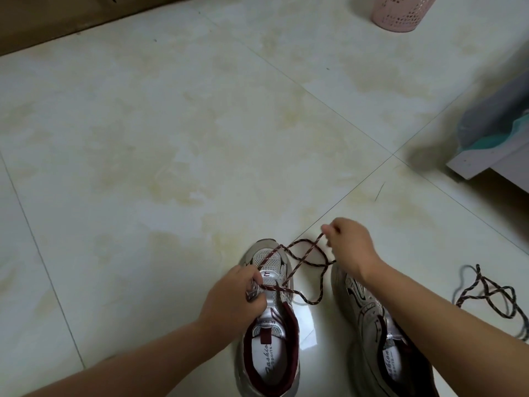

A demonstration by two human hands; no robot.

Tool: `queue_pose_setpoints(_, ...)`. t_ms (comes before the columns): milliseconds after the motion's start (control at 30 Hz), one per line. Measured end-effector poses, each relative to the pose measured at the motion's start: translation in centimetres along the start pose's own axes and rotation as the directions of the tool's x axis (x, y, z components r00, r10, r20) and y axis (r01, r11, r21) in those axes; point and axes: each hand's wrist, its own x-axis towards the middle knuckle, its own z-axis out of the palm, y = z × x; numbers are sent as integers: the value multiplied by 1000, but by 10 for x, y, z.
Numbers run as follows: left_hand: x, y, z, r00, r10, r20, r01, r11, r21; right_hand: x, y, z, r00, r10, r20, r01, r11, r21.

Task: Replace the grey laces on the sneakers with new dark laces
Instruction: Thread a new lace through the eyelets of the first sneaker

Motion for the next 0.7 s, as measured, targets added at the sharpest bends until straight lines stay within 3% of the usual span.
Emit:
queue_pose_setpoints(33,0,0,0,1000,2,-2,-2,1000,0,4,5,-3,998,30,-62,-28,999,37)
queue_pose_setpoints(100,0,2,0,1000,17,-3,-17,1000,5,2,5,-4,999,41,-14,-40,996,77)
queue_pose_setpoints(167,0,4,1,999,34,-5,-34,999,16,-10,3,9,979,-51,197,51,999,7)
queue_pose_setpoints(233,1,4,2,999,50,-15,-50,998,29,-25,-3,24,904,-169,392,216,973,-79)
queue_pose_setpoints(300,2,4,3,998,56,-29,-55,997,48,-33,-6,35,847,-183,499,262,961,-92)
queue_pose_setpoints(400,2,3,5,998,57,-29,-54,996,68,-29,-3,39,873,-144,465,233,962,-140)
queue_pose_setpoints(500,3,3,6,998,62,-28,-60,996,64,-33,2,47,891,-148,429,190,980,-54)
queue_pose_setpoints(600,4,2,8,998,61,-21,-59,996,73,-39,3,50,921,-131,366,76,984,161)
queue_pose_setpoints(700,5,-1,7,992,104,-74,-95,989,112,-29,6,37,983,-56,177,-14,929,371)
